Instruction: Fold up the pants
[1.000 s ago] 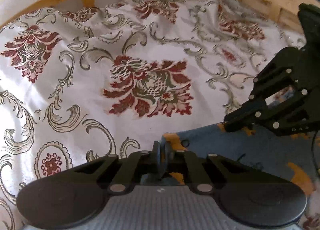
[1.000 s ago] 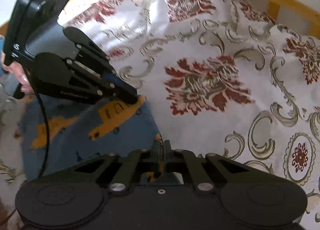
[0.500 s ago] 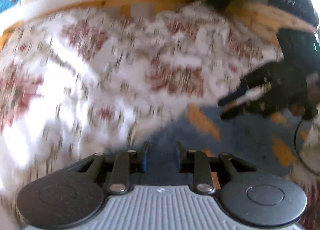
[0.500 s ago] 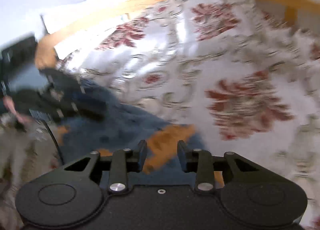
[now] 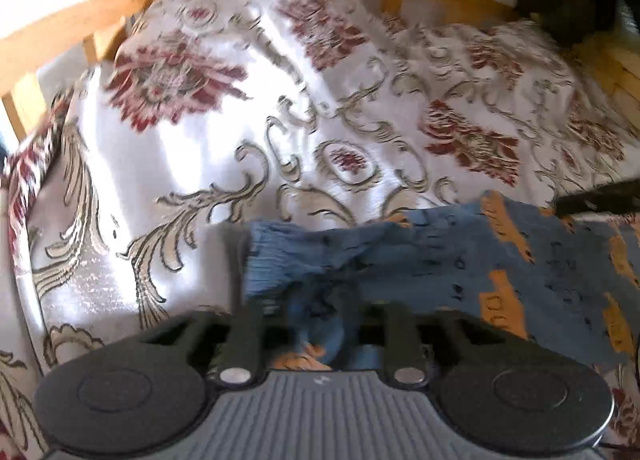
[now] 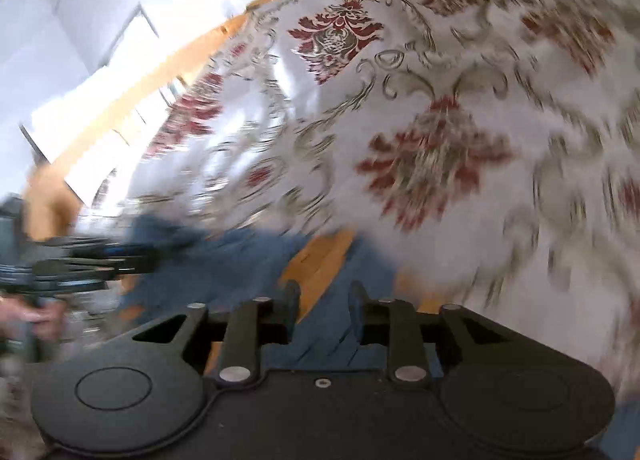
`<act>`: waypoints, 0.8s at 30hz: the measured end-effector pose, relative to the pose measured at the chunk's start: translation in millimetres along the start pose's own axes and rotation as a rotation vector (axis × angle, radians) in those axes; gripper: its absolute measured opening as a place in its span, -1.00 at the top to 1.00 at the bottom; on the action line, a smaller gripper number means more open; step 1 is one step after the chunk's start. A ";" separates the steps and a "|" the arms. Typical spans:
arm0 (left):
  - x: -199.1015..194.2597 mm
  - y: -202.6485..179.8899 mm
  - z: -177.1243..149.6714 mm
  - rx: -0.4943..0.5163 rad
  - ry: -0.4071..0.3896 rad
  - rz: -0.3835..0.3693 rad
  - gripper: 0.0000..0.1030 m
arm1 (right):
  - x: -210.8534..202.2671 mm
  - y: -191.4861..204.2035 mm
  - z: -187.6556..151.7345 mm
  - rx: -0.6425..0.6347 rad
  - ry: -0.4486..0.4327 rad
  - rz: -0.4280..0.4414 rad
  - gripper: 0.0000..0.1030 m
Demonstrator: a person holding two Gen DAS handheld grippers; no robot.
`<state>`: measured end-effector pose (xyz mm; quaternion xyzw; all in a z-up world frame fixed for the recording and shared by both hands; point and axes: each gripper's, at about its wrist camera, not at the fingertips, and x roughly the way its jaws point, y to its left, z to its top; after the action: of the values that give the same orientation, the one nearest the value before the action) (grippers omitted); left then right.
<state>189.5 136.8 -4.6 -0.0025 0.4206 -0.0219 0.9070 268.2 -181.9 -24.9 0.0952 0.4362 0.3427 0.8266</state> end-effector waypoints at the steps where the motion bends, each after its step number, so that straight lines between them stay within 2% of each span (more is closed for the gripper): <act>1: 1.6 -3.2 -1.4 0.015 0.004 0.022 0.32 | -6.0 1.6 -14.2 0.045 0.006 -0.007 0.27; 3: 5.5 -3.8 -3.8 -0.002 0.030 0.052 0.46 | -11.9 1.9 -41.0 0.117 0.021 -0.086 0.26; 4: 4.5 -2.4 -4.5 -0.018 0.039 0.055 0.51 | -14.0 -1.2 -50.8 0.149 0.031 -0.156 0.26; 5: 1.2 -1.0 -5.8 -0.028 0.045 0.056 0.52 | -20.3 -7.9 -62.5 0.196 0.032 -0.234 0.39; 6: -1.9 -0.8 -7.4 -0.026 0.051 0.057 0.52 | -30.5 -13.8 -70.5 0.240 0.009 -0.245 0.40; 7: -4.4 -3.8 -7.1 -0.009 0.062 0.070 0.53 | -43.6 -18.6 -76.6 0.287 -0.013 -0.266 0.36; 9: -8.7 -13.6 -7.6 0.036 0.082 0.109 0.52 | -73.3 -22.5 -87.7 0.326 -0.062 -0.371 0.18; 10: -11.9 -19.9 -8.7 0.063 0.091 0.137 0.52 | -88.7 -24.4 -94.0 0.342 -0.081 -0.433 -0.07; 11: -12.0 -27.3 -9.2 0.088 0.096 0.164 0.46 | -101.7 -27.0 -99.5 0.364 -0.094 -0.495 -0.32; 13: -12.6 -42.3 -7.9 0.105 0.107 0.223 0.33 | -137.1 -35.0 -114.8 0.432 -0.149 -0.601 -0.35; 15: -16.2 -57.4 -3.7 0.077 0.099 0.254 0.05 | -178.4 -41.6 -130.5 0.528 -0.259 -0.640 -0.45; 16: -19.7 -66.9 -0.6 0.063 0.079 0.252 -0.13 | -198.3 -42.8 -137.5 0.581 -0.332 -0.638 -0.64; 17: -23.5 -78.2 3.3 0.063 0.054 0.235 -0.20 | -217.0 -42.7 -145.1 0.631 -0.413 -0.627 -0.86; 18: -26.4 -91.2 8.6 0.074 0.029 0.206 -0.22 | -231.8 -42.6 -151.5 0.673 -0.474 -0.617 -0.94; 20: -27.7 -124.9 24.2 0.124 -0.017 0.125 -0.34 | -251.8 -43.0 -163.4 0.741 -0.557 -0.608 -0.98; 22: -23.6 -163.1 44.5 0.195 -0.046 0.026 -0.37 | -260.5 -48.9 -175.9 0.785 -0.623 -0.608 -0.97; 24: -15.9 -208.9 70.3 0.285 -0.052 -0.115 -0.37 | -260.2 -58.3 -191.8 0.866 -0.677 -0.589 -0.94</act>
<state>224.9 -72.2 57.7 0.1016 0.3886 -0.1334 0.9060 45.4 -421.7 3.8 0.4006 0.2571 -0.1570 0.8653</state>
